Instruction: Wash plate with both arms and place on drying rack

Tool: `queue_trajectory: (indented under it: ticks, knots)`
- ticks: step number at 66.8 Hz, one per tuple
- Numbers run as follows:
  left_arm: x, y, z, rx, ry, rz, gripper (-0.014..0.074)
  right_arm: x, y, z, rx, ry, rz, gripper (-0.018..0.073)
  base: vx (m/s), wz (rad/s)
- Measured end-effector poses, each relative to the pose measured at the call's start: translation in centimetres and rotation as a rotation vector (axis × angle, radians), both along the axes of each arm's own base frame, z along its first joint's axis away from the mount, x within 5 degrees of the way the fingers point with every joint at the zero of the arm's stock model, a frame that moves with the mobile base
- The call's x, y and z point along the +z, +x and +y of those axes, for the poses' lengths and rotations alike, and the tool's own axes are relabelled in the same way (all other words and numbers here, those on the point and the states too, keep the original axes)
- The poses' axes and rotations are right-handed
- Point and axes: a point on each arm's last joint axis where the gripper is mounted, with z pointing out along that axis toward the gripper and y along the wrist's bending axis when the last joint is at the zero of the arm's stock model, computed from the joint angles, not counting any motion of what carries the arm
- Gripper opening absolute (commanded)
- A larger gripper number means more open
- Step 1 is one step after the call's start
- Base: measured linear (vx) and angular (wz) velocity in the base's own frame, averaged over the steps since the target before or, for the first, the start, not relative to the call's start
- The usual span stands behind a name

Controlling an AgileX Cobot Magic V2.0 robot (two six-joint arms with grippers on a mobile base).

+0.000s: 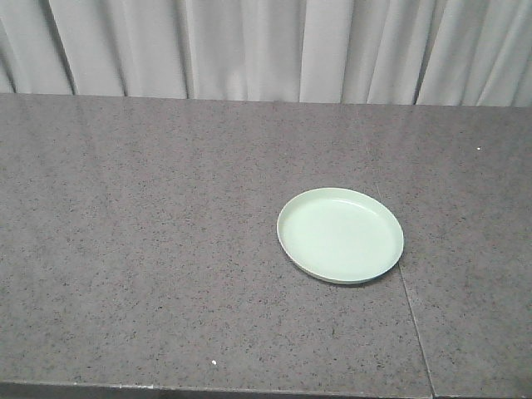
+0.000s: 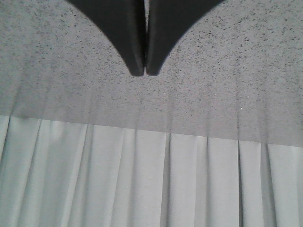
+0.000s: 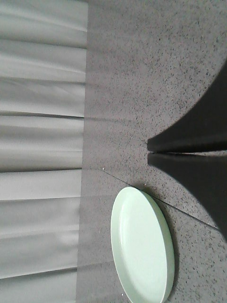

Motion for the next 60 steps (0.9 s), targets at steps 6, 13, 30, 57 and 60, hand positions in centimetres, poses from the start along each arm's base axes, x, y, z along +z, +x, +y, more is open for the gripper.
queue_trajectory:
  ticks: [6,13,30,57,60]
  knots:
    - [0.0,0.0,0.0,0.000,0.000,0.000,-0.0006,0.0,0.0,0.0,0.000,0.000,0.000,-0.0004,0.00,0.00]
    - [0.0,0.0,0.0,0.000,0.000,0.000,-0.0006,0.0,0.0,0.0,0.000,0.000,0.000,-0.0004,0.00,0.00]
    - [0.0,0.0,0.0,0.000,0.000,0.000,-0.0006,0.0,0.0,0.0,0.000,0.000,0.000,-0.0004,0.00,0.00]
    - [0.0,0.0,0.0,0.000,0.000,0.000,-0.0006,6.3,-0.6,-0.1,-0.004,-0.012,-0.103,-0.0004,0.00,0.00]
    - [0.0,0.0,0.0,0.000,0.000,0.000,-0.0006,7.9,-0.6,-0.1,-0.006,-0.016,-0.097,-0.0004,0.00,0.00]
